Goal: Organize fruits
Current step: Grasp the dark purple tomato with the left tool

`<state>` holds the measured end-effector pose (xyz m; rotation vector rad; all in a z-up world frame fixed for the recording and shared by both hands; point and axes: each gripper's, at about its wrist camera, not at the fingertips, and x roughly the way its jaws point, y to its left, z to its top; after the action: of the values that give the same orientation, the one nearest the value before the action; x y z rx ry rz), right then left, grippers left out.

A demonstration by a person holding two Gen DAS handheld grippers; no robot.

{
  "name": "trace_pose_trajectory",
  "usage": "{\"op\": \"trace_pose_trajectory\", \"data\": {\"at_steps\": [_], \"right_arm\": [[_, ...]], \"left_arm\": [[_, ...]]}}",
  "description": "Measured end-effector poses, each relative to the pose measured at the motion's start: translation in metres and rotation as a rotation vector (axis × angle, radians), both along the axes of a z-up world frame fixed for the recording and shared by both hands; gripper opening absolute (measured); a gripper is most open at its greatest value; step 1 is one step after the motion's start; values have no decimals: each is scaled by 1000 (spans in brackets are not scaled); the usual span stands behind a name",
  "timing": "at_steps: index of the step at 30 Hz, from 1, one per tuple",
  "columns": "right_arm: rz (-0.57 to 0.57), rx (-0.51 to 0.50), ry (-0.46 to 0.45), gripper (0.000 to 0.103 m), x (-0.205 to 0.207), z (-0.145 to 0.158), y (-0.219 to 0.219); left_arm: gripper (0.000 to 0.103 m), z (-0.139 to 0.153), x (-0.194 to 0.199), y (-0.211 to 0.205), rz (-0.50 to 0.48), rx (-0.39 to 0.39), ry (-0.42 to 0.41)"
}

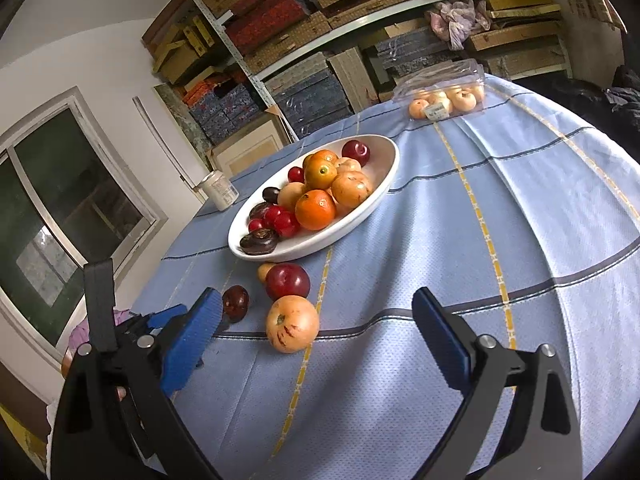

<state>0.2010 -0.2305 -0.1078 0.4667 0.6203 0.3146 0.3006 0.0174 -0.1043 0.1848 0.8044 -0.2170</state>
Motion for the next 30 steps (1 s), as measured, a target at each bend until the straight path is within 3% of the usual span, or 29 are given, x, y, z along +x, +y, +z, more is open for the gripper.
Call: {"op": "trace_pose_trajectory", "data": {"at_steps": [5, 9, 16, 18, 30], "right_arm": [[2, -4, 1, 94, 0, 0, 0], [2, -4, 0, 94, 0, 0, 1], [12, -17, 3, 94, 0, -1, 3], [12, -19, 4, 94, 0, -2, 4], [14, -33, 20, 94, 3, -5, 0]], "left_arm": [[94, -3, 6, -13, -19, 19, 1], [82, -6, 19, -9, -13, -33, 44], [78, -8, 19, -10, -47, -77, 72], [64, -9, 20, -14, -70, -78, 79], [43, -10, 19, -17, -102, -100, 85]]}}
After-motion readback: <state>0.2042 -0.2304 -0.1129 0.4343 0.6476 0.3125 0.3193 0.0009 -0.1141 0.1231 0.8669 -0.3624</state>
